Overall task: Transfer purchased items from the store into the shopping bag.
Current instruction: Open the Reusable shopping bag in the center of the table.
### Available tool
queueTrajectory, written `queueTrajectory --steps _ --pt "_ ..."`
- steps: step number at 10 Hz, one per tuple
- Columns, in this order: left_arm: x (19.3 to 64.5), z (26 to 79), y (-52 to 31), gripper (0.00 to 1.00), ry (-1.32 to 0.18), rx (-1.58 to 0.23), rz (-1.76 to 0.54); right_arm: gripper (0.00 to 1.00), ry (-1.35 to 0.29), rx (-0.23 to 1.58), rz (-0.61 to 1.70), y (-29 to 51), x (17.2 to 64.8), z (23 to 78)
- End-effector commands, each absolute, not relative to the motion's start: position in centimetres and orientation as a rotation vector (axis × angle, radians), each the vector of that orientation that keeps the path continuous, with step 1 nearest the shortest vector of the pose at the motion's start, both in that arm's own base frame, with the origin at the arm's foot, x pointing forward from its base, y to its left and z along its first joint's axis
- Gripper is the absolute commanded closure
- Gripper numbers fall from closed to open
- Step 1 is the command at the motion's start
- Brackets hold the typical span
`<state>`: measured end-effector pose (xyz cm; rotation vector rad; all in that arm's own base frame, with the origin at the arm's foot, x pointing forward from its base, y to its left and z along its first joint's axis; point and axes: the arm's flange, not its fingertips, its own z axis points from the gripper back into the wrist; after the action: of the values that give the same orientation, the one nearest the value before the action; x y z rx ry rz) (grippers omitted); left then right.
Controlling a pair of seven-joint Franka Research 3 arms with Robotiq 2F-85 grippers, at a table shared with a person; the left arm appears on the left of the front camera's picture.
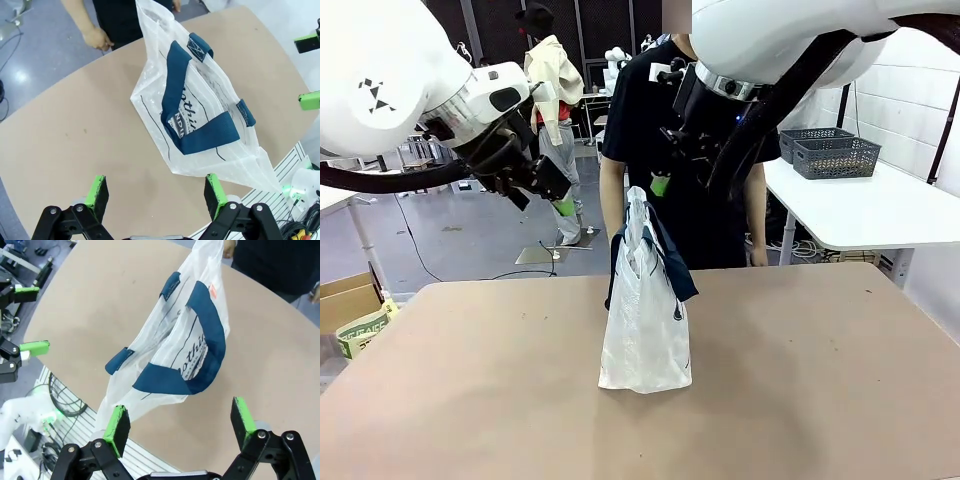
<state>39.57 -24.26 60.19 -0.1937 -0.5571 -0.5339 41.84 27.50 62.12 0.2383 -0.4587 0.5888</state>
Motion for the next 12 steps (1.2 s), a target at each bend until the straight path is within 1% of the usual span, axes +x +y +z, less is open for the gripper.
queueTrajectory --steps 1,2,4,6,8,9,10,11,12 --pt "39.5 60.7 -26.0 0.0 -0.494 -0.2 -0.487 0.0 -0.423 0.248 0.502 28.2 43.5 61.9" --pt "39.8 60.9 -27.5 0.0 -0.44 -0.216 -0.393 0.0 -0.416 0.245 0.439 28.8 45.1 62.1" --pt "40.0 60.6 -29.4 0.0 -0.339 -0.229 -0.289 0.0 -0.373 0.267 0.323 29.7 47.5 62.3" --pt "40.9 60.1 -30.7 0.0 -0.308 -0.279 -0.176 0.0 -0.323 0.272 0.279 31.1 50.5 61.8" --pt "41.7 59.6 -32.0 0.0 -0.283 -0.302 -0.166 0.0 -0.268 0.234 0.224 31.8 52.8 60.4" --pt "42.5 59.3 -32.2 0.0 -0.287 -0.305 -0.179 0.0 -0.254 0.249 0.199 31.2 53.6 59.8" --pt "41.1 59.4 -31.2 0.0 -0.292 -0.279 -0.184 0.0 -0.281 0.289 0.25 30.2 52.7 60.4" --pt "41.1 59.4 -31.2 0.0 -0.292 -0.279 -0.184 0.0 -0.282 0.261 0.234 30.9 52.6 59.2" --pt "41.1 59.4 -31.2 0.0 -0.292 -0.279 -0.184 0.0 -0.282 0.261 0.234 30.9 52.6 59.2"
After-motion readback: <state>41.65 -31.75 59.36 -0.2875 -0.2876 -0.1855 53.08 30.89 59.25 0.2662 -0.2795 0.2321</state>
